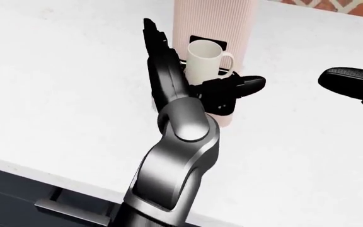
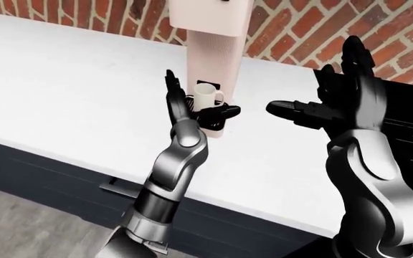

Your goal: Pick the mug from under the coffee machine dispenser and place it on the counter.

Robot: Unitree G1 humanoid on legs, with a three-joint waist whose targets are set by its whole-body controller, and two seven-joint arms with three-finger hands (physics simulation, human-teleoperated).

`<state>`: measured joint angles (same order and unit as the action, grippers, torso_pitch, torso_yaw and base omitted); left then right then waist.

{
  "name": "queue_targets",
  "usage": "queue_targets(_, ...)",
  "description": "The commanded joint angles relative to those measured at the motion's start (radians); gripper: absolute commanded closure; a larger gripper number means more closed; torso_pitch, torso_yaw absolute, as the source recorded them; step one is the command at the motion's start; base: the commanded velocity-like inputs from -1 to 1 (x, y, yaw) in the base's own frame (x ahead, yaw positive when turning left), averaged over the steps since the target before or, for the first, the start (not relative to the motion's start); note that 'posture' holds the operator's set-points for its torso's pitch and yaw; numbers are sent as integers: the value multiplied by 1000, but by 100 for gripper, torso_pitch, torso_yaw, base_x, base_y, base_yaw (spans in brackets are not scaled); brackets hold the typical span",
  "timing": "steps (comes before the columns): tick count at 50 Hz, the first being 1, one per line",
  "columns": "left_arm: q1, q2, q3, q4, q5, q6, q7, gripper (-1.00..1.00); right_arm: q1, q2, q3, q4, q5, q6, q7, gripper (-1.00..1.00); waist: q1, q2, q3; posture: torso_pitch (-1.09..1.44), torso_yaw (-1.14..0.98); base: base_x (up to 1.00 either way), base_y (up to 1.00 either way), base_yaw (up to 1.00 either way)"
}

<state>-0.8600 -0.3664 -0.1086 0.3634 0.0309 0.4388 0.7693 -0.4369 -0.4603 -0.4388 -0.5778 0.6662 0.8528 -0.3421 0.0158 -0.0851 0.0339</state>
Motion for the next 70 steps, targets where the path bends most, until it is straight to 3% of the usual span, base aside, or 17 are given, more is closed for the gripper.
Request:
queue_targets(1, -37, -8, -13, -33, 9, -32, -2, -100, -25, -18, -16, -25, 0, -24, 0, -100, 0, -7, -24, 0, 0, 0, 0, 0)
queue_targets(41, -190, 4, 30, 222, -31, -167, 46, -98, -27, -25, -22, -28, 21, -20, -9, -100, 1, -10, -25, 0, 0, 0, 0, 0)
queue_targets(43, -183, 2, 31, 227, -39, -170, 45, -46, -23, -24, -23, -30, 22, -21, -9, -100, 1, -10, -25, 0, 0, 0, 0, 0)
queue_targets(45, -183, 4, 29, 227, -43, -170, 46, -26, -25, -26, -25, -31, 25, -19, -12, -100, 1, -11, -25, 0, 0, 0, 0, 0)
queue_targets(61, -175, 5, 23, 227, -39, -177, 50, -9, -30, -35, -30, -37, 43, -13, -23, -100, 1, -10, -25, 0, 0, 0, 0, 0)
queue_targets(63, -169, 4, 21, 222, -35, -177, 47, 19, -33, -37, -32, -39, 50, -10, -28, -100, 1, -10, -25, 0, 0, 0, 0, 0)
queue_targets(70, -162, 1, 19, 219, -27, -178, 40, 85, -30, -41, -32, -39, 58, -14, -33, -100, 2, -11, -26, 0, 0, 0, 0, 0)
